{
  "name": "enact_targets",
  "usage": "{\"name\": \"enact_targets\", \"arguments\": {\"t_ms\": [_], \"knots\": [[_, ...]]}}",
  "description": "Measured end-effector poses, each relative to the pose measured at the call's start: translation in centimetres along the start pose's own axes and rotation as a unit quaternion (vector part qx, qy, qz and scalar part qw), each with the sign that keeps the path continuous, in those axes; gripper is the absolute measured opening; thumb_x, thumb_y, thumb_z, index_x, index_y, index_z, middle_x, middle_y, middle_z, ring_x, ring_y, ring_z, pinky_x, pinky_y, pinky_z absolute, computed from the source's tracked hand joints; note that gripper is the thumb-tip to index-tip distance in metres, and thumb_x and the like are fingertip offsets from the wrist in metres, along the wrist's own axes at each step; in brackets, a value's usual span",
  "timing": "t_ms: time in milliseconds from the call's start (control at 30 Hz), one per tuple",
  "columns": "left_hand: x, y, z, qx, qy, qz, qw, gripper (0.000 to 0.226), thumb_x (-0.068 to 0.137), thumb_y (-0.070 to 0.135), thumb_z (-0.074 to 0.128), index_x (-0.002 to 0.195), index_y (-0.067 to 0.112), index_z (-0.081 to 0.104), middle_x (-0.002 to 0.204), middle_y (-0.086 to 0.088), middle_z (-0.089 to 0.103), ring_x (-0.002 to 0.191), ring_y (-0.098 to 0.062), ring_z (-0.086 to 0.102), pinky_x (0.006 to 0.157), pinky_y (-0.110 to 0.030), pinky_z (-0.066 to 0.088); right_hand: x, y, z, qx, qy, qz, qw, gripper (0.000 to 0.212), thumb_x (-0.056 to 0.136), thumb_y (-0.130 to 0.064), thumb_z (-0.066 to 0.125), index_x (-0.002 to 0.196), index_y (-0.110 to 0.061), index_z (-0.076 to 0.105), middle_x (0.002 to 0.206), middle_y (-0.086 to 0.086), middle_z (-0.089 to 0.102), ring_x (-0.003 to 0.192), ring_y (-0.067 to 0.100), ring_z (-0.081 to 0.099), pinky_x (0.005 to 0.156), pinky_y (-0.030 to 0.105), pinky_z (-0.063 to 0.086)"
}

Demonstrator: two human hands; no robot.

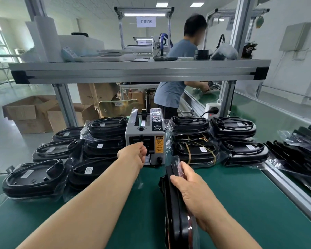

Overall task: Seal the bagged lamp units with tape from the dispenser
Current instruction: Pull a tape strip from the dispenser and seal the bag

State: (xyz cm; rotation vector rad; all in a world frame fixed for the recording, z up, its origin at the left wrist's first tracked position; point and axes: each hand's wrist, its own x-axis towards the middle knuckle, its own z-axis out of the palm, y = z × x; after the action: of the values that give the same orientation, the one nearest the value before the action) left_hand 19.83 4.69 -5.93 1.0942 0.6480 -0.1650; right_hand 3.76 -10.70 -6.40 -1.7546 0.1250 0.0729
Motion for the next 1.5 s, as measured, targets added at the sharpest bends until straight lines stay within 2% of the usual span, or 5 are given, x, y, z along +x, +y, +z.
{"name": "enact_targets", "arguments": {"t_ms": [300, 600, 933, 1100, 1500], "knots": [[-1.8, -1.3, 0.2, -0.058, 0.036, 0.131, 0.989, 0.018, 0.084, 0.006, 0.067, 0.073, 0.012, 0.054, 0.05, 0.004, 0.053, 0.036, -0.004, 0.043, 0.035, -0.015, 0.034, -0.3, 0.0, -0.4, -0.018, 0.007, -0.019, 1.0, 0.05, 0.093, -0.031, 0.055, 0.142, -0.039, 0.045, 0.117, -0.02, 0.066, 0.109, 0.01, 0.065, 0.103, 0.039, 0.049], [-10.8, -3.4, -4.3, 0.307, -0.312, 0.303, 0.847, 0.023, 0.089, 0.02, 0.07, 0.067, 0.024, 0.069, 0.063, 0.004, 0.057, 0.057, -0.006, 0.049, 0.054, -0.014, 0.039, -0.5, 0.4, -0.3, -0.092, 0.073, -0.113, 0.987, 0.033, 0.105, -0.025, 0.038, 0.12, -0.006, 0.061, 0.108, 0.017, 0.069, 0.101, 0.036, 0.064, 0.092, 0.051, 0.052], [-9.3, -3.4, -2.3, 0.381, -0.28, 0.302, 0.828, 0.014, 0.091, 0.018, 0.068, 0.078, 0.012, 0.066, 0.073, -0.005, 0.053, 0.067, -0.018, 0.041, 0.066, -0.032, 0.039, -1.0, -0.2, 0.2, -0.142, 0.079, -0.141, 0.977, 0.039, 0.106, -0.025, 0.034, 0.121, 0.0, 0.06, 0.11, 0.018, 0.068, 0.104, 0.035, 0.063, 0.092, 0.043, 0.051], [-8.7, -3.4, -2.0, 0.373, -0.281, 0.304, 0.83, 0.013, 0.087, 0.019, 0.071, 0.076, 0.014, 0.068, 0.069, -0.001, 0.055, 0.059, -0.009, 0.042, 0.06, -0.023, 0.039, -0.9, -0.4, 0.0, -0.099, 0.074, -0.098, 0.987, 0.023, 0.101, -0.035, 0.047, 0.107, -0.019, 0.063, 0.098, 0.0, 0.069, 0.088, 0.01, 0.061, 0.075, 0.015, 0.047], [-8.4, -3.8, -1.9, 0.387, -0.261, 0.36, 0.808, 0.015, 0.086, 0.011, 0.073, 0.073, 0.014, 0.066, 0.062, 0.008, 0.056, 0.055, -0.003, 0.046, 0.058, -0.014, 0.04, -1.0, -0.8, 0.1, -0.112, 0.064, -0.108, 0.986, 0.018, 0.093, -0.029, 0.053, 0.098, -0.014, 0.062, 0.09, 0.008, 0.069, 0.089, 0.03, 0.06, 0.082, 0.046, 0.05]]}}
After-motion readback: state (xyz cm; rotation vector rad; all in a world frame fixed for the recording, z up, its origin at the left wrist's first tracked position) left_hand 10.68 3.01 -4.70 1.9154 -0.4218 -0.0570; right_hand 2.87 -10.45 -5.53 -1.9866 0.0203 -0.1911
